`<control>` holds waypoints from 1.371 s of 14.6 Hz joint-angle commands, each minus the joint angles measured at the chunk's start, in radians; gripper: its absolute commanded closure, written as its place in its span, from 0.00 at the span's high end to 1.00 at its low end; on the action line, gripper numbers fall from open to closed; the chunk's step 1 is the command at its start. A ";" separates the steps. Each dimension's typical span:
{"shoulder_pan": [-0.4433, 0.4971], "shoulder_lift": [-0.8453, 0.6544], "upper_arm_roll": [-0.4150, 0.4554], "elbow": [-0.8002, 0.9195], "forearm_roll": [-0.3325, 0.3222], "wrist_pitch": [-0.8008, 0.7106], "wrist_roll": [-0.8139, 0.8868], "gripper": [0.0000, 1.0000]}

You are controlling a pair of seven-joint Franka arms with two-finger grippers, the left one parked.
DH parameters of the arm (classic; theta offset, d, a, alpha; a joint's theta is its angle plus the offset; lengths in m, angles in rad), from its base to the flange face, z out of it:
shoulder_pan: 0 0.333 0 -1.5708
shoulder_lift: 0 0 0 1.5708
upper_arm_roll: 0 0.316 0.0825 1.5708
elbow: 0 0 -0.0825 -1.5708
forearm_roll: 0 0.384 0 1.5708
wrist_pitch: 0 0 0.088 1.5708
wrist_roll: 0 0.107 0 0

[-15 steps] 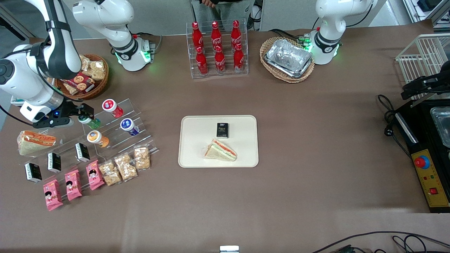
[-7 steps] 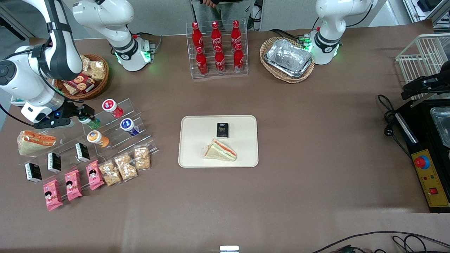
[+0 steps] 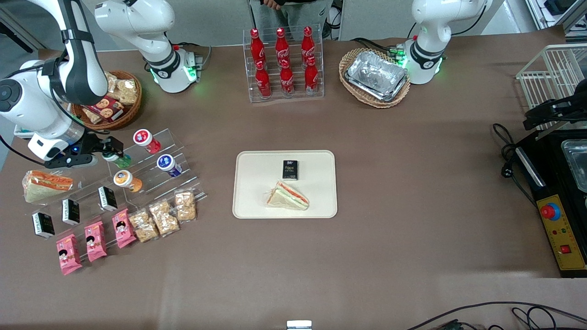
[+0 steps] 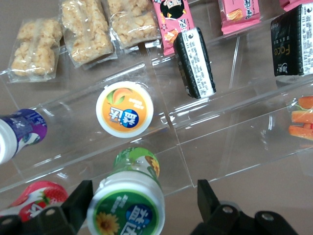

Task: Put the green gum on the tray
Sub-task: 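Lower the right gripper around the green gum tub and close, then lift the green gum tub off the stand with the right gripper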

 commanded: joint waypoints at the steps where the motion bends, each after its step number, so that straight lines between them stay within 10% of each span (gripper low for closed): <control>1: -0.005 0.009 0.003 -0.004 -0.002 0.021 0.011 0.79; 13: -0.005 -0.044 0.003 0.043 -0.001 -0.061 -0.042 0.20; 20: 0.034 -0.058 0.015 0.427 0.030 -0.543 -0.036 0.18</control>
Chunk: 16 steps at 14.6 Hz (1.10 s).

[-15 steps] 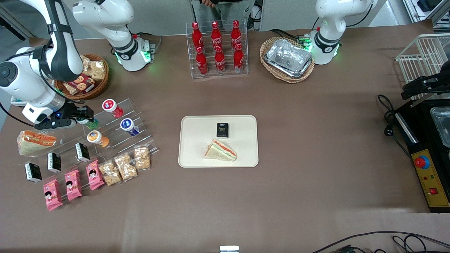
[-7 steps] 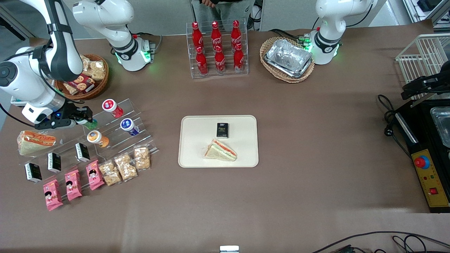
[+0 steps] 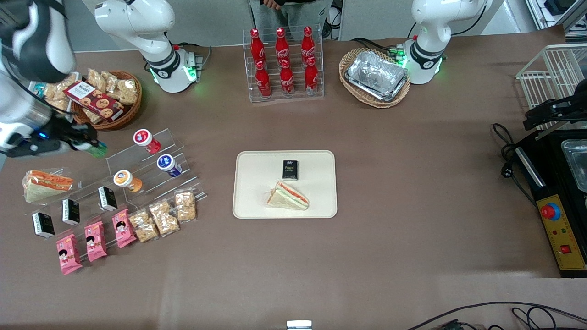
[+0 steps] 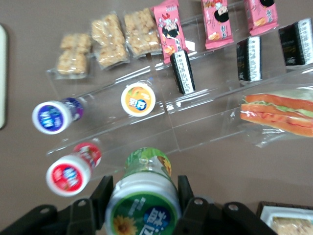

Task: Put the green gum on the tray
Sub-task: 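Lift the green gum tub off the stand with the right gripper, then carry the held green tub over the cream tray beside the black box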

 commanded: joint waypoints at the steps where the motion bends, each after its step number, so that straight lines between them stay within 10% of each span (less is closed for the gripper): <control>1: 0.045 0.013 0.005 0.180 0.039 -0.196 0.002 0.18; 8: 0.068 -0.003 0.253 0.269 0.159 -0.330 0.441 0.18; 16: 0.070 0.170 0.591 0.225 0.183 -0.035 0.905 0.18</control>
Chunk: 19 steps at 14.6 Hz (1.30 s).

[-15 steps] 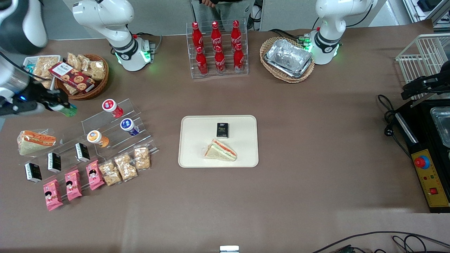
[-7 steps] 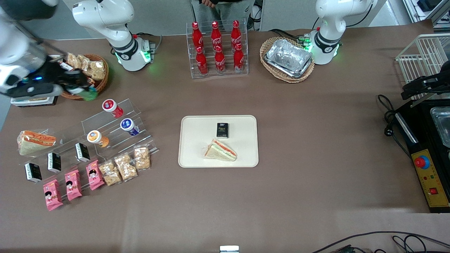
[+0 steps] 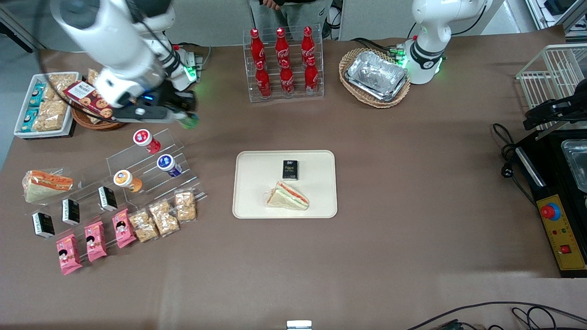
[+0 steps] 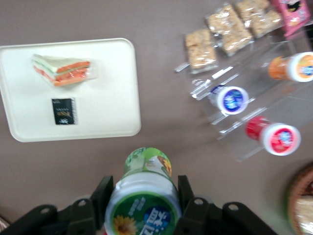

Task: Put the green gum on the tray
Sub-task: 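Carry the held green tub over the cream tray beside the black box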

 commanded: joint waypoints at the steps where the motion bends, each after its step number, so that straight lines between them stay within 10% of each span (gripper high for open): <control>1: -0.009 0.127 0.093 -0.037 0.008 0.184 0.144 0.18; 9: 0.074 0.436 0.116 -0.091 -0.190 0.552 0.313 0.18; 19: 0.071 0.561 0.104 -0.146 -0.264 0.709 0.322 0.18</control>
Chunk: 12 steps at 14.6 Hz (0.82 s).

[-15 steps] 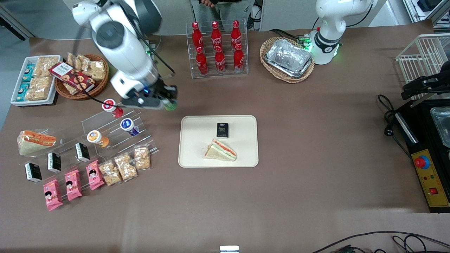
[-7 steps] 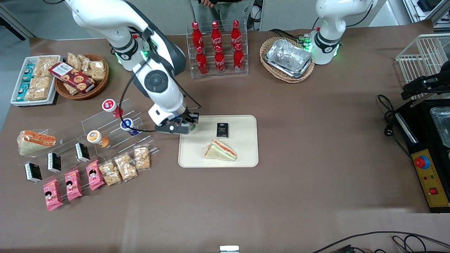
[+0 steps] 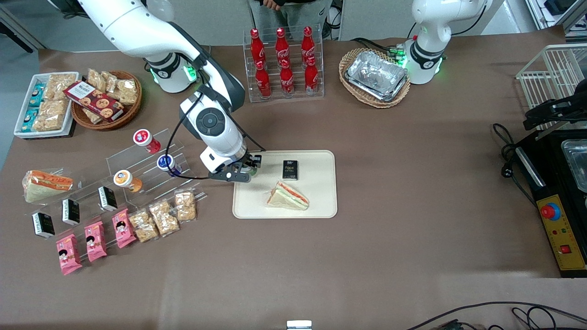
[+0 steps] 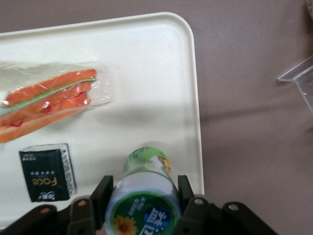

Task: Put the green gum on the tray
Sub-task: 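Carry the held green tub over the cream tray beside the black box, then lower the green tub onto the tray and open the right gripper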

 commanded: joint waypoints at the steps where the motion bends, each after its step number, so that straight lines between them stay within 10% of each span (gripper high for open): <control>1: -0.003 0.034 -0.001 -0.003 -0.044 0.043 0.026 0.18; 12: 0.000 0.054 -0.002 0.000 -0.045 0.057 0.054 0.28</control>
